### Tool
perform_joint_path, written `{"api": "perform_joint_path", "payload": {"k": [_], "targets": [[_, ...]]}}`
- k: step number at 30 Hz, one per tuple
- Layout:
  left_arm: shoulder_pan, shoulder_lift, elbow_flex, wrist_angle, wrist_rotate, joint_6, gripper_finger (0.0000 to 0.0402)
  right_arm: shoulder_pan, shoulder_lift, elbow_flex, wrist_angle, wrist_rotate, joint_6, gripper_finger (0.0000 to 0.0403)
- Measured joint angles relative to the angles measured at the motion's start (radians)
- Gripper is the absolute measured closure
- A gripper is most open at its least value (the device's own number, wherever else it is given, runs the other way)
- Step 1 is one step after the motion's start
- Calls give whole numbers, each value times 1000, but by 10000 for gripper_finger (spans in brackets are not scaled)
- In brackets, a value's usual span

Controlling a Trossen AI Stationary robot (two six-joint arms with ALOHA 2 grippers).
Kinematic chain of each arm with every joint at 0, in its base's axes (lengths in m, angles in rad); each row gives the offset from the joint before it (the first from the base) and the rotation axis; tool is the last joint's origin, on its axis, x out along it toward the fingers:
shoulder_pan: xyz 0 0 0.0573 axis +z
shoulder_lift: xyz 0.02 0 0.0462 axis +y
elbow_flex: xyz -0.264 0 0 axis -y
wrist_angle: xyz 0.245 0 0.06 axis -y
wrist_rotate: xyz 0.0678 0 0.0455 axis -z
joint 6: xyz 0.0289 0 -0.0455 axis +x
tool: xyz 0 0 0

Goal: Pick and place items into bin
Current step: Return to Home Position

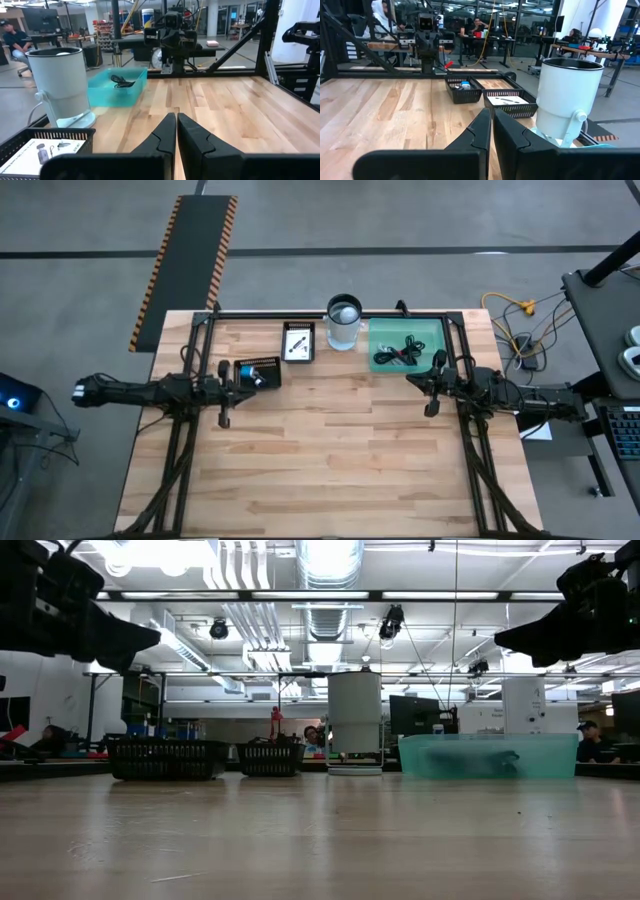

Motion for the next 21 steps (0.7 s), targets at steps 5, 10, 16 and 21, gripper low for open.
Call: {"api": "perform_joint_path", "payload": {"k": [5, 10, 16, 21], "targets": [[0, 17, 0, -1, 0, 0, 402, 0, 0, 0, 0, 0, 0, 394], [0, 33, 0, -1, 0, 0, 402, 0, 0, 0, 0, 0, 0, 394], [0, 48, 0, -1, 0, 0, 402, 0, 0, 0, 0, 0, -1, 394], [0, 60, 0, -1, 0, 0, 402, 0, 0, 0, 0, 0, -1, 394]]}}
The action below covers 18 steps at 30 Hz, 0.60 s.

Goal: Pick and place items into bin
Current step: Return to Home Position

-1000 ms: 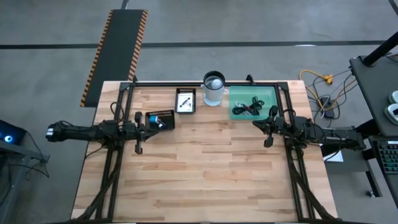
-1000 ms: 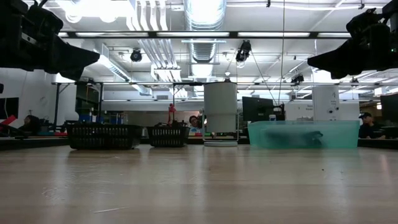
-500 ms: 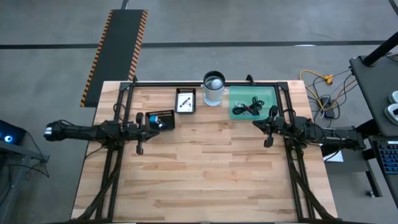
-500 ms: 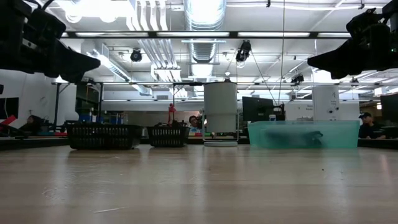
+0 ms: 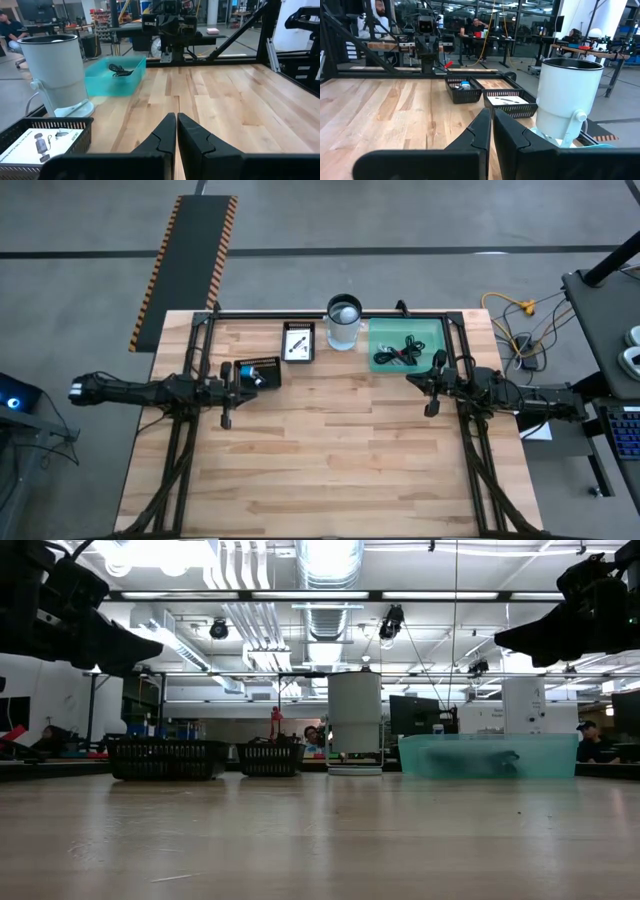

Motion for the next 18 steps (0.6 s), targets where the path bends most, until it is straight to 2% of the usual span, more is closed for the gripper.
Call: {"api": "perform_joint_path", "payload": {"k": [18], "targets": [[0, 14, 0, 1, 0, 0, 402, 0, 0, 0, 0, 0, 1, 394]]}}
